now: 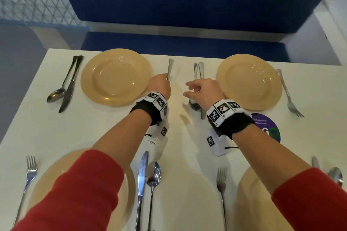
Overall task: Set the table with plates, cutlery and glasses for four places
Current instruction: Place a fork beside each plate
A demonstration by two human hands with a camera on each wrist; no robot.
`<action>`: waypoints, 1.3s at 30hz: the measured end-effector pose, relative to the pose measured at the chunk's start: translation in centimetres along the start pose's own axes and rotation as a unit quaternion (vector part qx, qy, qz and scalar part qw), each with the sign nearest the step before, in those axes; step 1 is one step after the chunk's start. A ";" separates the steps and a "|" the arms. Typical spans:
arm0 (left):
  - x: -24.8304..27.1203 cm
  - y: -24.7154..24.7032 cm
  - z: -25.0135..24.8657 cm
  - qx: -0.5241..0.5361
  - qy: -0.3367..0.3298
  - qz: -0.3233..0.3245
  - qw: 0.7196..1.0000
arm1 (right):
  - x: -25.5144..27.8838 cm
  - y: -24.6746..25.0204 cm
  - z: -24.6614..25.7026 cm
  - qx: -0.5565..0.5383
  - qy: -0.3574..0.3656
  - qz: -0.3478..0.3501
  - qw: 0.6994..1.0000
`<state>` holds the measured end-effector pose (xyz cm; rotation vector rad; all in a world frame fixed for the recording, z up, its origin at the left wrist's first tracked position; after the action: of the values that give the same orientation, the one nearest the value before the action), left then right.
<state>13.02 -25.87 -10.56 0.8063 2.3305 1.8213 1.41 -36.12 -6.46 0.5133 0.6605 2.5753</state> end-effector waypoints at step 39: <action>-2.8 -2.0 0.3 -0.247 0.022 -0.015 0.969 | 0.8 21.5 -16.9 0.136 -0.164 -0.276 0.937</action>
<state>14.82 -27.13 -13.17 0.6564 1.7620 2.2780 -13.48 -58.92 -8.86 0.7096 0.8947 1.8325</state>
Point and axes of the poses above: each hand's wrist, its own x-axis away from the middle knuckle, its own y-axis out of the back of the hand, z = x × y, the point moved 8 cm from there along -x, towards the middle knuckle, and after that the axes turned 14 degrees about -x, right-handed, at the moved point
